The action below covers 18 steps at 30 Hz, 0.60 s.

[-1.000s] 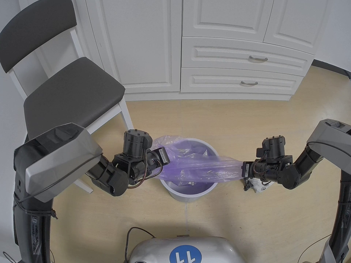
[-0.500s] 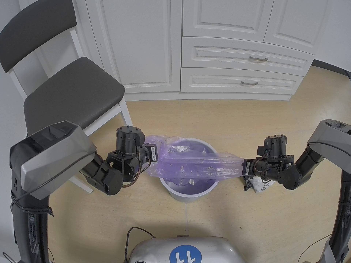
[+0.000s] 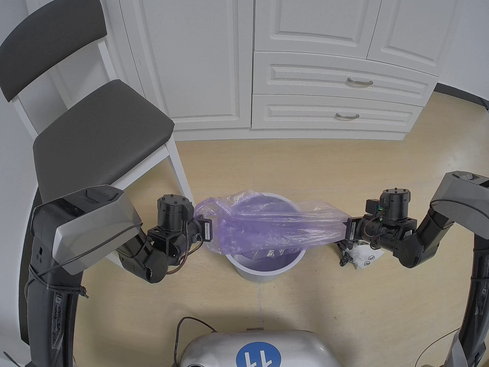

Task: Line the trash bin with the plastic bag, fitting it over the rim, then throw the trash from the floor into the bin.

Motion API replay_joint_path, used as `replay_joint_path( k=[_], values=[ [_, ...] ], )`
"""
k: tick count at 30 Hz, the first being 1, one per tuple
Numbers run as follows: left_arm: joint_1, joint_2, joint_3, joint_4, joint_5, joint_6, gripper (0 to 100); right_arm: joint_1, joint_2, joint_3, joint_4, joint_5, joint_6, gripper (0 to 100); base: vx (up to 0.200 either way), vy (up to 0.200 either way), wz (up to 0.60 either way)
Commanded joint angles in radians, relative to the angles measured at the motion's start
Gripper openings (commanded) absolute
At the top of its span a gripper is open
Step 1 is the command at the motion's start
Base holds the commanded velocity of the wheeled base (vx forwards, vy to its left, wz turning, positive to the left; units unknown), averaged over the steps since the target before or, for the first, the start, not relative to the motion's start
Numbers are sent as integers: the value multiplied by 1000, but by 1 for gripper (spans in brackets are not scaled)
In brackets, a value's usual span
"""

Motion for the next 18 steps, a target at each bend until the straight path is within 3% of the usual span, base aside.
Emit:
replay_joint_path(
  k=[1, 7, 13, 18],
  values=[
    [35, 1, 6, 7, -33, -6, 0, -35, 46, 40, -40, 35, -28, 0, 0, 0, 0],
    [39, -55, 42, 26, -75, -15, 0, -21, 1, 41, 27, 40, -28, 0, 0, 0, 0],
    [38, -175, 83, 134, -118, -43, 0, 5, -130, -3, 277, 37, -16, 0, 0, 0, 0],
    [29, -232, 66, 227, -152, -126, 0, 45, -190, -63, 406, 32, 101, 0, 0, 0, 0]
  ],
)
